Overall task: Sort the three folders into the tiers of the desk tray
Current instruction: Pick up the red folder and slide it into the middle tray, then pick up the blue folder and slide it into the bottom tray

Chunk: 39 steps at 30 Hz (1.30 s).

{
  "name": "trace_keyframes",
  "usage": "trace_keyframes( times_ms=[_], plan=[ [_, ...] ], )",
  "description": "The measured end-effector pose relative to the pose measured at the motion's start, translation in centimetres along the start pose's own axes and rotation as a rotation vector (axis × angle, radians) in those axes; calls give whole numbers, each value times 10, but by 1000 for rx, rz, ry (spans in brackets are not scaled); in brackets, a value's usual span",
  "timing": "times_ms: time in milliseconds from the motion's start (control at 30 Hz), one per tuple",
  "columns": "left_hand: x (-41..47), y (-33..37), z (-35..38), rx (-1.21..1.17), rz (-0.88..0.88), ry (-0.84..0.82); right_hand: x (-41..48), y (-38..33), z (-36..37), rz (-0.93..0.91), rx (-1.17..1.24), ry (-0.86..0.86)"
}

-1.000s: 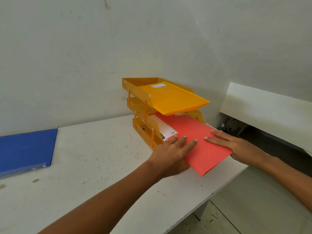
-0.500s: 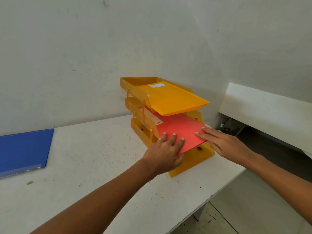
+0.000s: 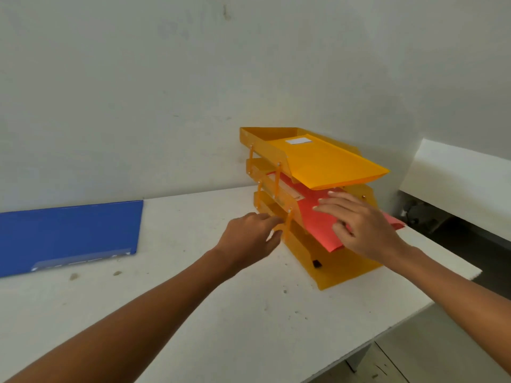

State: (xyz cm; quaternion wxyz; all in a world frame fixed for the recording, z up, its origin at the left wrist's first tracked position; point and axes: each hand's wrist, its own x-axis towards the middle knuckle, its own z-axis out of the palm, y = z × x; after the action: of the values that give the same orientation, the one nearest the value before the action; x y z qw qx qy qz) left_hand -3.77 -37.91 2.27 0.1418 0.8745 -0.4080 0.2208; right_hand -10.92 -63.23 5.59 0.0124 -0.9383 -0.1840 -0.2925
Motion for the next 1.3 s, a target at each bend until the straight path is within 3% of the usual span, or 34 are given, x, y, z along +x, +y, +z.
trace_keyframes(
  times_ms=[233, 567, 900, 1300],
  plan=[
    [-64, -84, -28, 91, -256, -44, 93, -123, 57, -135, 76, -56],
    [-195, -222, -89, 238, -598, -145, 181, -269, 147, -131, 210, -387],
    [-275, -292, -111, 309, -697, -179, 218, -357, 207, -204, 140, -589],
    [-287, -313, -104, 367, -677, -164, 229, -360, 232, -360, 61, -392]
  ],
)
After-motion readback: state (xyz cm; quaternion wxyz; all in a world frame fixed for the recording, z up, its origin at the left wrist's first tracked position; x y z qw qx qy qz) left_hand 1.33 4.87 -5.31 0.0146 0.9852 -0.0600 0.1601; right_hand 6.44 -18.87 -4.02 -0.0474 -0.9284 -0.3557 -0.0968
